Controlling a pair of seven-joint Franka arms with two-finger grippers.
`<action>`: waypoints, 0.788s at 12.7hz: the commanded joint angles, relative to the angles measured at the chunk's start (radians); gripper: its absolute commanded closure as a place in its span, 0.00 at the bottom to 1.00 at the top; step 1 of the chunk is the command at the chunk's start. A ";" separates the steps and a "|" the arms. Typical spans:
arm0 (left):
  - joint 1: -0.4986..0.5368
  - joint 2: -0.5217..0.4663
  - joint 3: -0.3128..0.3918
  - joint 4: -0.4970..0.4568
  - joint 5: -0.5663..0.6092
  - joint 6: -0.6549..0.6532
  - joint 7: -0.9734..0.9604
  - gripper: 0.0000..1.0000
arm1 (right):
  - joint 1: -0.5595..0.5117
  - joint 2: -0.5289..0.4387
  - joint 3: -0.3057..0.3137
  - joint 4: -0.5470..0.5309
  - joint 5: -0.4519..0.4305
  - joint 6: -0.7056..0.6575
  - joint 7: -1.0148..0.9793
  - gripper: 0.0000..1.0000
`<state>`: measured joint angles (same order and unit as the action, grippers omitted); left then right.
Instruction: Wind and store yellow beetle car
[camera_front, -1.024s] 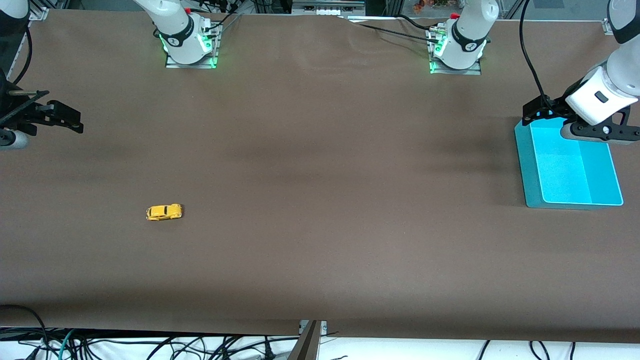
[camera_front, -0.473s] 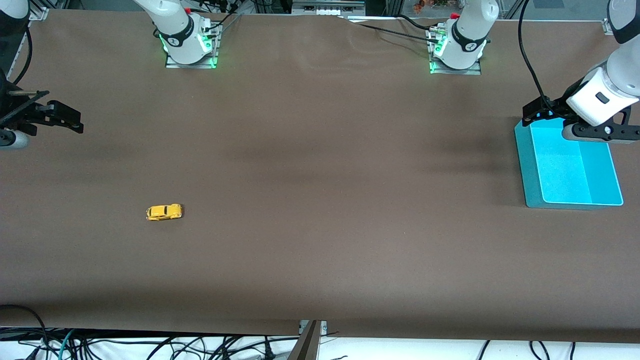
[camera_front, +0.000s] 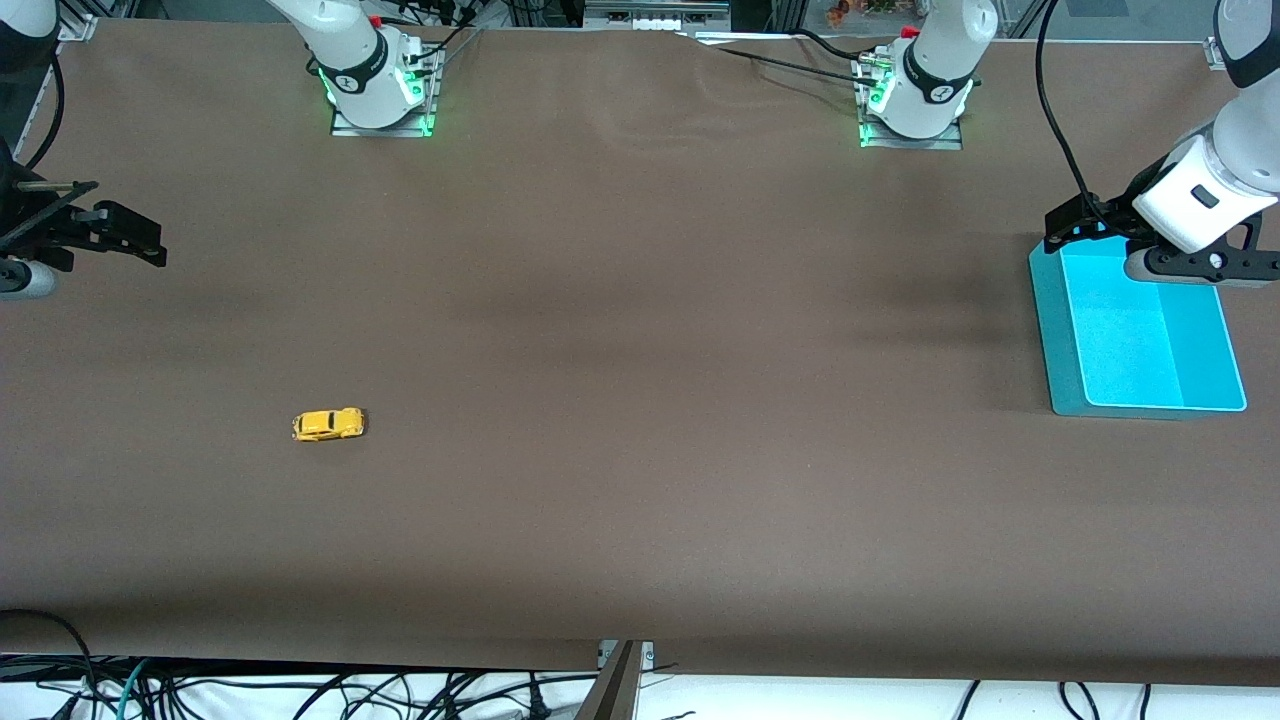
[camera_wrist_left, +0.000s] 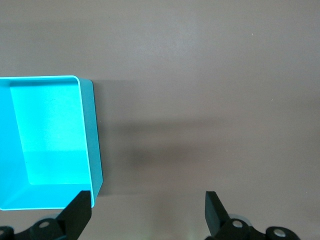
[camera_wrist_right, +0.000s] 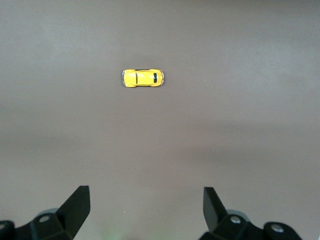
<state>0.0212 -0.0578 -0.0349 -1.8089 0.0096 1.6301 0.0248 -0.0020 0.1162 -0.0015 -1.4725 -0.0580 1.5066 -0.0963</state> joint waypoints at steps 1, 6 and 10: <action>-0.001 -0.004 -0.002 -0.001 0.009 -0.006 -0.011 0.00 | -0.012 0.003 0.003 0.014 0.009 -0.002 -0.020 0.00; 0.002 -0.002 -0.002 -0.007 0.009 -0.006 -0.011 0.00 | -0.012 0.003 0.003 0.014 0.009 -0.002 -0.020 0.00; 0.000 -0.002 -0.002 -0.007 0.009 -0.006 -0.011 0.00 | -0.010 0.006 0.005 0.009 0.014 -0.003 -0.004 0.00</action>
<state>0.0212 -0.0558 -0.0349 -1.8137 0.0096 1.6301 0.0247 -0.0026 0.1170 -0.0015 -1.4725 -0.0580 1.5073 -0.0963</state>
